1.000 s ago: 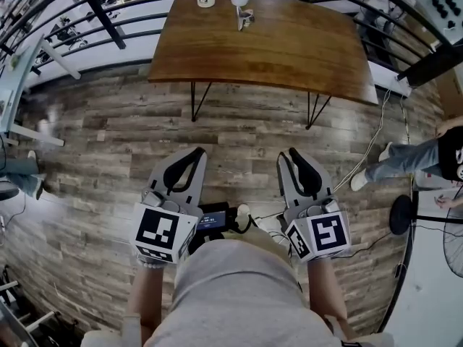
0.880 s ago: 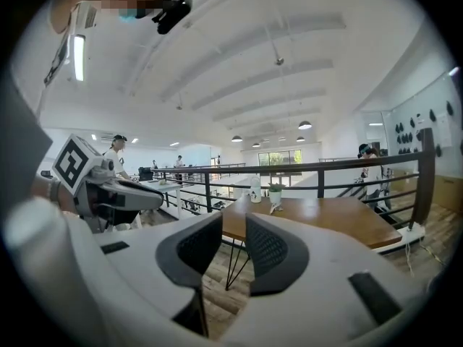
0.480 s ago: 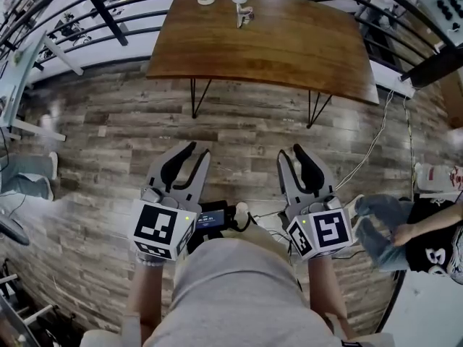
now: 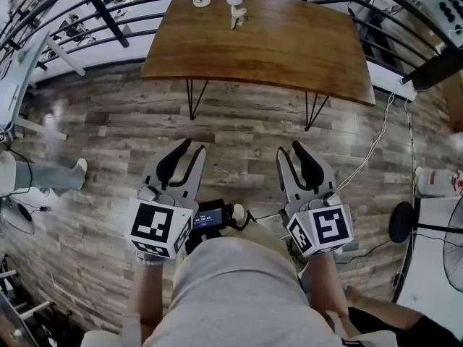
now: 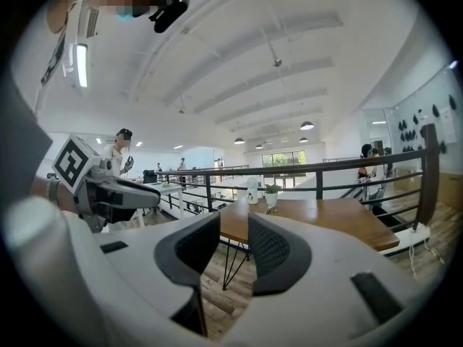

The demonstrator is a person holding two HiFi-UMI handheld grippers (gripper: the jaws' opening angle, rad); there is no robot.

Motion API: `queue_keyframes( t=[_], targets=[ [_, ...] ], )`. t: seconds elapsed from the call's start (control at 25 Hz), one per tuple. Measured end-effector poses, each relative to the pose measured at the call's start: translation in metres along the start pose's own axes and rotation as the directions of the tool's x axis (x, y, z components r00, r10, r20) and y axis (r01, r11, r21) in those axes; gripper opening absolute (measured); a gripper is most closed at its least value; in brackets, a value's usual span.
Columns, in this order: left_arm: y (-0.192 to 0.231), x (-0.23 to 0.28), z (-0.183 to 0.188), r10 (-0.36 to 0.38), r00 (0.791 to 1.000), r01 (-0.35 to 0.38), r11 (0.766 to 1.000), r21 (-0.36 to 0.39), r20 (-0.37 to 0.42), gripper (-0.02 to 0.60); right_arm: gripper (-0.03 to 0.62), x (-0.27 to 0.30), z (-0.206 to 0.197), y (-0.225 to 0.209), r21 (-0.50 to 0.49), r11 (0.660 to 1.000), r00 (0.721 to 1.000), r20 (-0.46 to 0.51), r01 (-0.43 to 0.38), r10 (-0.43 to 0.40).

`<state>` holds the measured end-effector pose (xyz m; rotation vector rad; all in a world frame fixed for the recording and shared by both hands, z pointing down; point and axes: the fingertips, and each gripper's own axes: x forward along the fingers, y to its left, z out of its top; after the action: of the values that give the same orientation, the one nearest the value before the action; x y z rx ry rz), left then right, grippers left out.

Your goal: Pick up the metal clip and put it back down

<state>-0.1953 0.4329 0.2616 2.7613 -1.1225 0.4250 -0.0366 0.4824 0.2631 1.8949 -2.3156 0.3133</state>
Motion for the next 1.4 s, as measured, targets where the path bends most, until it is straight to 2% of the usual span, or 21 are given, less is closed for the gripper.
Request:
queue_keyframes(
  t=[0.48,0.72,1.04,1.4],
  targets=[
    [-0.016,0.009,0.003,-0.007,1.0,0.006,1.0,0.023,0.023,0.1,0.117,-0.006,-0.002,-0.009,-0.026,1.0,1.0,0.017,-0.017,0.017],
    [-0.01,0.034,-0.001,-0.048,0.999,0.048,0.999,0.019,0.018,0.1,0.117,0.013,-0.009,-0.017,0.033,0.999,1.0,0.012,-0.01,0.01],
    [0.014,0.086,0.016,-0.084,0.996,0.083,0.995,0.046,0.024,0.1,0.117,0.053,-0.001,-0.043,0.044,0.998,0.999,0.013,0.039,-0.04],
    [0.07,0.145,0.041,-0.092,0.995,0.09,0.995,0.048,0.025,0.1,0.117,0.126,0.029,-0.07,0.036,0.997,0.998,0.017,0.067,-0.067]
  ],
)
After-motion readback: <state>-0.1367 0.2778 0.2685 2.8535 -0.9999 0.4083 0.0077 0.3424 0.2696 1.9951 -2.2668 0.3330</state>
